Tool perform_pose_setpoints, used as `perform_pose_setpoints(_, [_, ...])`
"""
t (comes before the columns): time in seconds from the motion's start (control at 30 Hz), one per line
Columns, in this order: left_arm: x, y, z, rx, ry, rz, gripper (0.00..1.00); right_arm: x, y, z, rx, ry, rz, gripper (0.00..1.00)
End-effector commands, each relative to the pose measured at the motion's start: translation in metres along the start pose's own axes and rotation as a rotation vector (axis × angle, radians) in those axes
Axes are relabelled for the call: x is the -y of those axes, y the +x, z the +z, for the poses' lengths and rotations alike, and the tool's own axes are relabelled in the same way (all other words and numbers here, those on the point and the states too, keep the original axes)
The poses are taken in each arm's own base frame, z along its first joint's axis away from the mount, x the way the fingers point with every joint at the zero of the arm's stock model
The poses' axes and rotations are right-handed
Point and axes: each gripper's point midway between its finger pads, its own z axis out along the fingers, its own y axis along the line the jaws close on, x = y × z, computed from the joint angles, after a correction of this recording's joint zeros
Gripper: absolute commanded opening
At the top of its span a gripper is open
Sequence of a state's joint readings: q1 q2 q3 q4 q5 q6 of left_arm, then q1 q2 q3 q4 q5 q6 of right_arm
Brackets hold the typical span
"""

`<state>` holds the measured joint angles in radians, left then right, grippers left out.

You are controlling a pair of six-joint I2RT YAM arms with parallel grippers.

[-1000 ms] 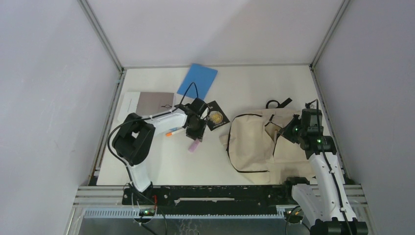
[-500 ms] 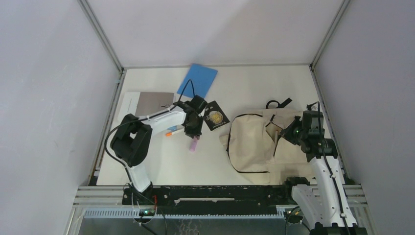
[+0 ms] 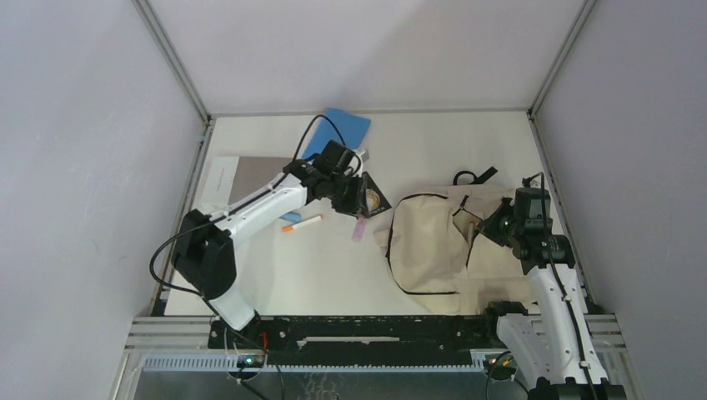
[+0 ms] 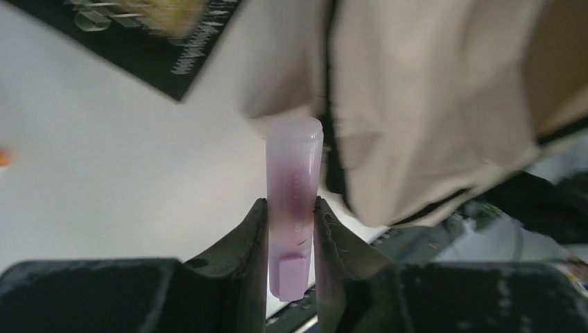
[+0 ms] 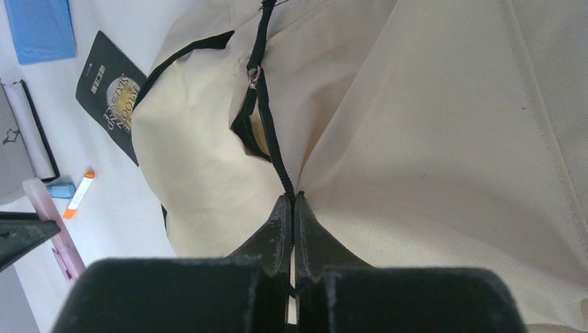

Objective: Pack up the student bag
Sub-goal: Pick up the stationery from the center of the board, then place the stationery in the student bag.

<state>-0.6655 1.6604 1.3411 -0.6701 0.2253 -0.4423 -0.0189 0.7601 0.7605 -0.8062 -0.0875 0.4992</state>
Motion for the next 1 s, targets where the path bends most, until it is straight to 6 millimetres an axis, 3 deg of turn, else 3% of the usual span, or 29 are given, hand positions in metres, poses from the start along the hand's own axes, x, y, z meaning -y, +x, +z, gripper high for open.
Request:
perform_pose_setpoints(0.0, [0.092, -0.015, -0.011, 0.015, 0.318, 0.013, 0.02, -0.015, -0.022, -0.006, 0.076, -0.050, -0.001, 0.00])
perform_pose_setpoints(0.2, [0.163, -0.012, 0.006, -0.049, 0.529, -0.076, 0.00, -0.017, -0.022, -0.005, 0.072, -0.055, -0.002, 0.00])
perform_pose_setpoints(0.3, [0.183, -0.018, 0.014, -0.055, 0.583, -0.110, 0.00, -0.017, -0.021, -0.006, 0.071, -0.058, -0.005, 0.00])
perform_pose_setpoints(0.4, [0.198, -0.022, 0.025, -0.079, 0.617, -0.128, 0.00, -0.017, -0.021, -0.006, 0.072, -0.057, -0.005, 0.00])
perform_pose_setpoints(0.7, [0.246, -0.008, 0.065, -0.212, 0.716, -0.180, 0.00, -0.017, -0.020, -0.005, 0.066, -0.058, -0.007, 0.00])
perform_pose_setpoints(0.97, [0.269, -0.007, 0.091, -0.249, 0.737, -0.240, 0.00, -0.016, -0.019, -0.006, 0.068, -0.053, -0.002, 0.00])
